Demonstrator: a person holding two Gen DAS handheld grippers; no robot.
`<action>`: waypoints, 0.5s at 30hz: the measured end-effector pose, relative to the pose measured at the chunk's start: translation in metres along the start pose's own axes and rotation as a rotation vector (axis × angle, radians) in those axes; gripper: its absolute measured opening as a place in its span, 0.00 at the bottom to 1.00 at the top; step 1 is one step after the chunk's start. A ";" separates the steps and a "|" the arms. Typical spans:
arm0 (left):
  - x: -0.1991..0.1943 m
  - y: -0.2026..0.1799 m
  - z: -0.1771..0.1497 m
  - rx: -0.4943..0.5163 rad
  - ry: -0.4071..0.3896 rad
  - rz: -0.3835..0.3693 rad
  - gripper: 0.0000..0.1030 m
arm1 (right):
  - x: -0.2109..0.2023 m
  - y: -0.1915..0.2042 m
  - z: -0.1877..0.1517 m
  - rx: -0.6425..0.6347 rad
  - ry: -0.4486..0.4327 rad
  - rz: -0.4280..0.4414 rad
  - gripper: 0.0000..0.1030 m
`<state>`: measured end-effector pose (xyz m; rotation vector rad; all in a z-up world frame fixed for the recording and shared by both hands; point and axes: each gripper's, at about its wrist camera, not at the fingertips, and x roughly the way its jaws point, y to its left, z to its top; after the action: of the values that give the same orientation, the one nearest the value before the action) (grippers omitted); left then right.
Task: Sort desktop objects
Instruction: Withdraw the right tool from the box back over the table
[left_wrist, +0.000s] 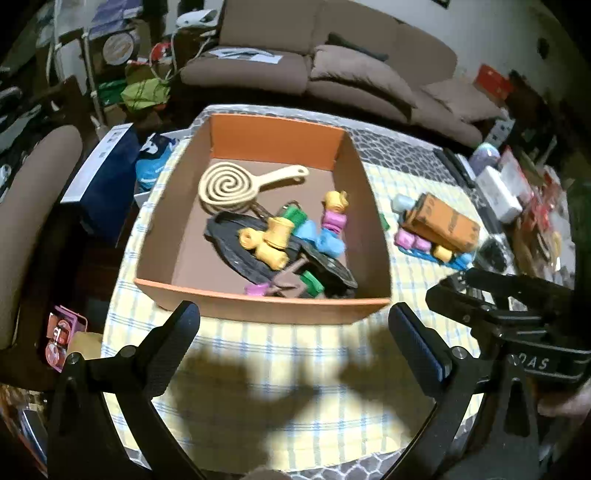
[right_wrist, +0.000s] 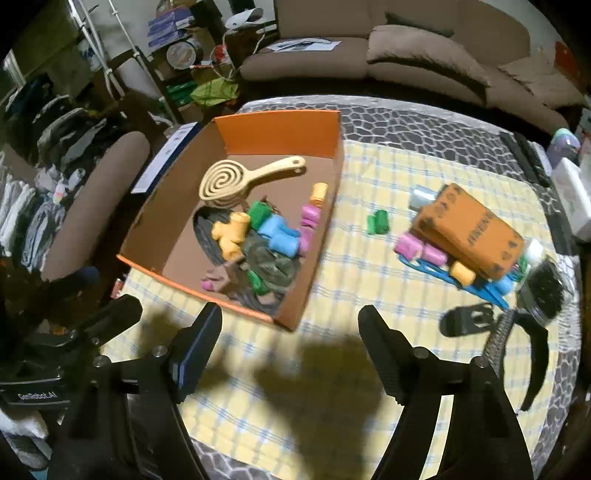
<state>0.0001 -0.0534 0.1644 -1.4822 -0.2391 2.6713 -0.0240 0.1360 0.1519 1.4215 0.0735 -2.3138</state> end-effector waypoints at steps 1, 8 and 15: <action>0.001 -0.008 -0.003 0.016 0.000 -0.003 0.99 | -0.001 -0.003 -0.004 -0.001 -0.002 -0.008 0.77; 0.011 -0.049 -0.020 0.082 -0.008 -0.040 0.99 | -0.008 -0.027 -0.035 -0.026 -0.032 -0.099 0.81; 0.033 -0.092 -0.033 0.127 0.010 -0.106 0.99 | -0.018 -0.088 -0.058 0.027 -0.058 -0.211 0.82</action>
<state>0.0100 0.0455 0.1355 -1.4040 -0.1394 2.5447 -0.0019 0.2365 0.1250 1.4182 0.1846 -2.5336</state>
